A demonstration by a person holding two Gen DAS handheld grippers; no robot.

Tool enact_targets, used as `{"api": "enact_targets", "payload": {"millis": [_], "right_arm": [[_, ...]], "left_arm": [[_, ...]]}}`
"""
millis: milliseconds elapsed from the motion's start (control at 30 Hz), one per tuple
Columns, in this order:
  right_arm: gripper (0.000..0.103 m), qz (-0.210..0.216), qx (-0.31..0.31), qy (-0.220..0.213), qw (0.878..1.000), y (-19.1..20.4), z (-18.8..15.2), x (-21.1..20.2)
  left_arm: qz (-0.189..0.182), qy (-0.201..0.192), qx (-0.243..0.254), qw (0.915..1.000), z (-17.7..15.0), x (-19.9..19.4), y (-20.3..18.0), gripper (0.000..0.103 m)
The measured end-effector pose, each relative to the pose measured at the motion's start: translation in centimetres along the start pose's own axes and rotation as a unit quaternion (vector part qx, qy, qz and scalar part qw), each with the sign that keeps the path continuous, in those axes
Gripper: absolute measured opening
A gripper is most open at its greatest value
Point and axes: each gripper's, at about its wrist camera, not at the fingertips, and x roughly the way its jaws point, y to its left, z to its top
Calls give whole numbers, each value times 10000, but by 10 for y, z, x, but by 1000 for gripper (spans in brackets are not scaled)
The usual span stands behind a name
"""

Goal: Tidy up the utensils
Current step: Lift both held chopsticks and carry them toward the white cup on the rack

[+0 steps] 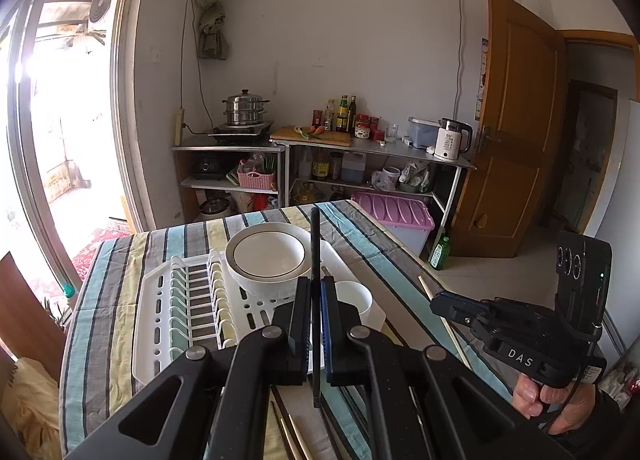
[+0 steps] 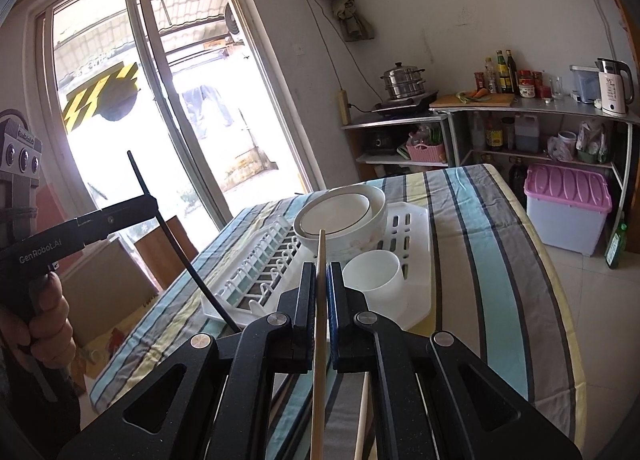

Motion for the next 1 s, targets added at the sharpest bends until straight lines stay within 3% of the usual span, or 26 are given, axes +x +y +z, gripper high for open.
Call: {"api": "enact_targets", "payload": {"millis": [500,1000], "right_arm": [[5,423,242,-2,9988,-5,0,-8],[5,390,137,-9,9991,-5,5,-5]], "left_arm": [[-28,83,-27,10000,-8,4,4,4],[-137,45,-46,9999,1,4,4,4]]}}
